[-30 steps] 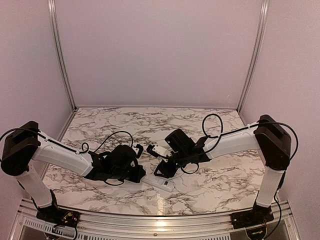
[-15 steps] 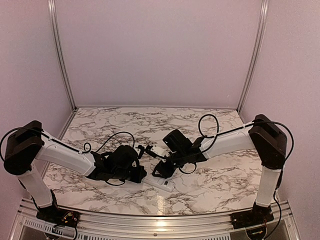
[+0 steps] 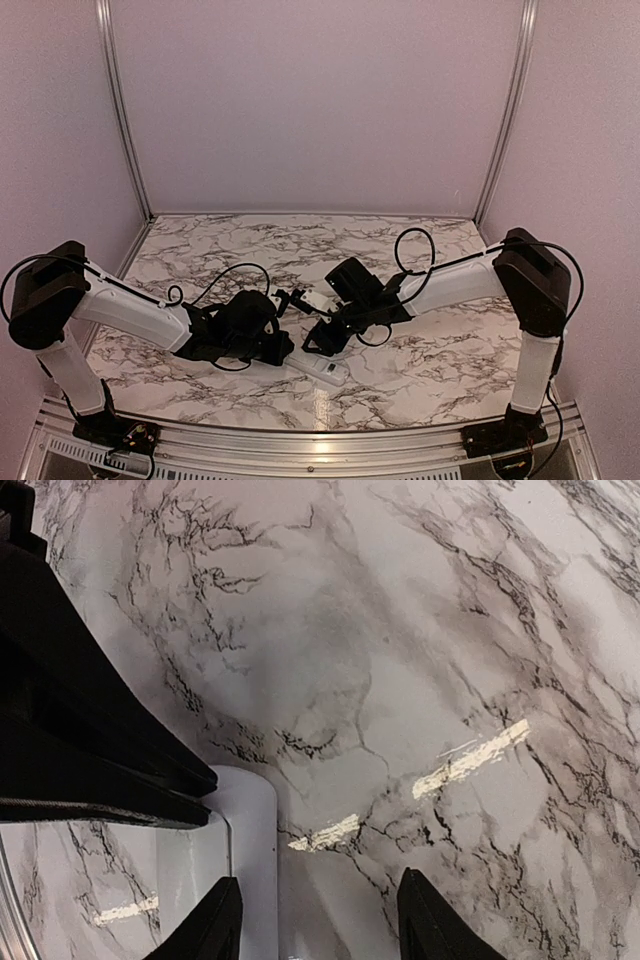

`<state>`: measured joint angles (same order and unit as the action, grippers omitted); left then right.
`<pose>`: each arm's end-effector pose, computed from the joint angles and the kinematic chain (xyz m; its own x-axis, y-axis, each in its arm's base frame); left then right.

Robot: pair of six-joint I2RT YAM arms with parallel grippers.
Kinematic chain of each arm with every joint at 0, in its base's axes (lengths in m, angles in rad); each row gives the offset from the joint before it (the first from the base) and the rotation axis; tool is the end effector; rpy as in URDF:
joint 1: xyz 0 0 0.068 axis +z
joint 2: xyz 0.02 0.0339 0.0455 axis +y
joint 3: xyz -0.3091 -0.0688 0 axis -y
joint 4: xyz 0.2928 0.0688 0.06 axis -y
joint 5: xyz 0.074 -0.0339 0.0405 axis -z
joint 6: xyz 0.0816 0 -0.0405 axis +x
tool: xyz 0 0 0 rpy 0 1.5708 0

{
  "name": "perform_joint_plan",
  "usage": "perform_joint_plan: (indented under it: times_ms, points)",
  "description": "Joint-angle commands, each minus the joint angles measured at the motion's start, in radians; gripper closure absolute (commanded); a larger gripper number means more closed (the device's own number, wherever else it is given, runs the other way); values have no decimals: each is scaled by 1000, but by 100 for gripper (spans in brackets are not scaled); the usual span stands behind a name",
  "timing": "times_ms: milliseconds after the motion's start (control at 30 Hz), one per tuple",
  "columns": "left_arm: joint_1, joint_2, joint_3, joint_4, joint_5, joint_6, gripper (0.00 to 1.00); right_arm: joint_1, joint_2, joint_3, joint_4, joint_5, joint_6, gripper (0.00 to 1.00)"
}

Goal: Load the batteries into the remote control
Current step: Hold the remote control at the center of the board.

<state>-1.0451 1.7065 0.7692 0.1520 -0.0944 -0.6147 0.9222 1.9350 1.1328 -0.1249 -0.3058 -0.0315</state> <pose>0.2040 -0.3363 0.1095 -0.7672 0.1783 -0.6162 0.4715 0.8079 -0.3534 0.2631 0.3877 0.1121 -0.4556 -0.6507 -0.6074 -0.8839 0.4118 0.2218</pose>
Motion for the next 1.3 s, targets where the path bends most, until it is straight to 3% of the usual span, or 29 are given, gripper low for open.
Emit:
perform_joint_plan:
  times_ms: [0,1000,1267]
  points:
    - [0,16,-9,-7,24,18,91,18,10,-2,-40,-99,-2,47]
    - [-61,43,46,-76,42,66,90,18,39,42,-43,-140,24,46]
    - [3,-85,-30,-42,12,33,73,17,73,18,-52,-118,16,51]
